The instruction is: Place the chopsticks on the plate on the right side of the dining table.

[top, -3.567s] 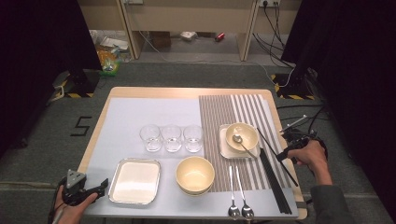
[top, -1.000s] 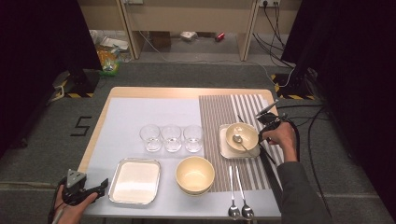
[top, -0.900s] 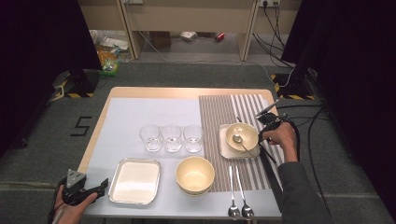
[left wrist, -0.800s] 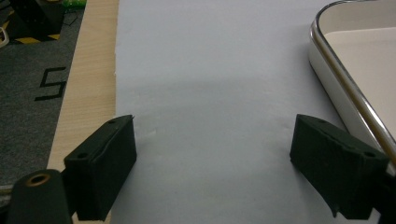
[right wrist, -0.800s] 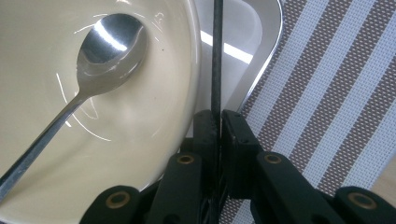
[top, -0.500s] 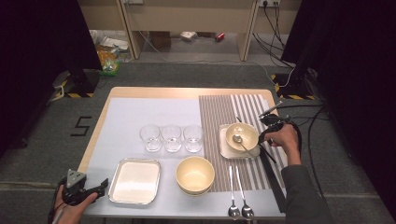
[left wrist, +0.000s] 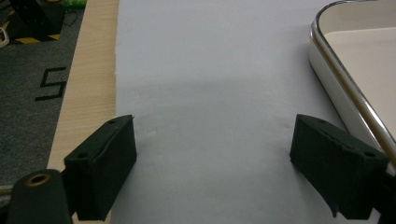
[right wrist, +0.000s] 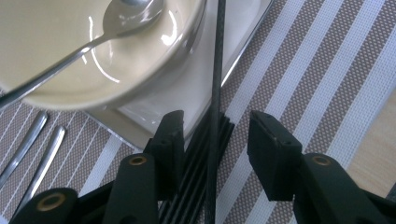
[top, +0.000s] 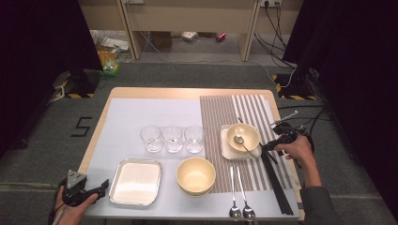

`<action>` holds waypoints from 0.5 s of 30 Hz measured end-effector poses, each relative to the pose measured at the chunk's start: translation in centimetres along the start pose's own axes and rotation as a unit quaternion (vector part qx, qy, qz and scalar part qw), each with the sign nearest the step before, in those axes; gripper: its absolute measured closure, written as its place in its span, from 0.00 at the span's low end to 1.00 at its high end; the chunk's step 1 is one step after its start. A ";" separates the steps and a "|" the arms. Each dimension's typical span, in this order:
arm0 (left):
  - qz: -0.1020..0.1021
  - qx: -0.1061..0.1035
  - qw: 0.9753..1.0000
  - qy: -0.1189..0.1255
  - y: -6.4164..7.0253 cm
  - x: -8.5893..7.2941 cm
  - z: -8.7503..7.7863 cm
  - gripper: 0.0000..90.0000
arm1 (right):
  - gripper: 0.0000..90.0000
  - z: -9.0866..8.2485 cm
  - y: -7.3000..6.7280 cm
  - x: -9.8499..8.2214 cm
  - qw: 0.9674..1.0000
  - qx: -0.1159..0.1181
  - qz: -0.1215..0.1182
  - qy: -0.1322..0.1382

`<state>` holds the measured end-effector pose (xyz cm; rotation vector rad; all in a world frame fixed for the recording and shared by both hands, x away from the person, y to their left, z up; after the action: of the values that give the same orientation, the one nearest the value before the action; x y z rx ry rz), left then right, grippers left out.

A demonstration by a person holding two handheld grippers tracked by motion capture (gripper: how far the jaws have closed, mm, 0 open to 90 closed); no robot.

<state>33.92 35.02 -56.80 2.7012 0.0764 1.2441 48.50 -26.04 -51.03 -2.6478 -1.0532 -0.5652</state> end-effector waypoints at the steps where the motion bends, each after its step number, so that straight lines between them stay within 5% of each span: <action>1: 0.000 -0.001 1.000 0.002 0.0 0.0 0.0 0.15 | 0.61 -0.2 -0.1 -0.2 1.000 -0.002 -0.006 0.007; 15: 0.000 0.001 1.000 -0.003 0.0 0.0 0.0 0.15 | 0.58 -1.5 -1.5 -3.4 0.997 -0.032 -0.047 0.050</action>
<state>33.92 35.03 -56.79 2.7062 0.0760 1.2373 44.84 -27.57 -51.05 -2.6033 -1.1540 -0.7550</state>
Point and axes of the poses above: each handheld gripper's, and its own axes: z roughly forward along the jaws, x roughly out of its top, y roughly to its right, the point moved 9 cm from there along z, roughly forward along the jaws, and after that the axes turned 11 degrees about -z, right-handed, at the moved point
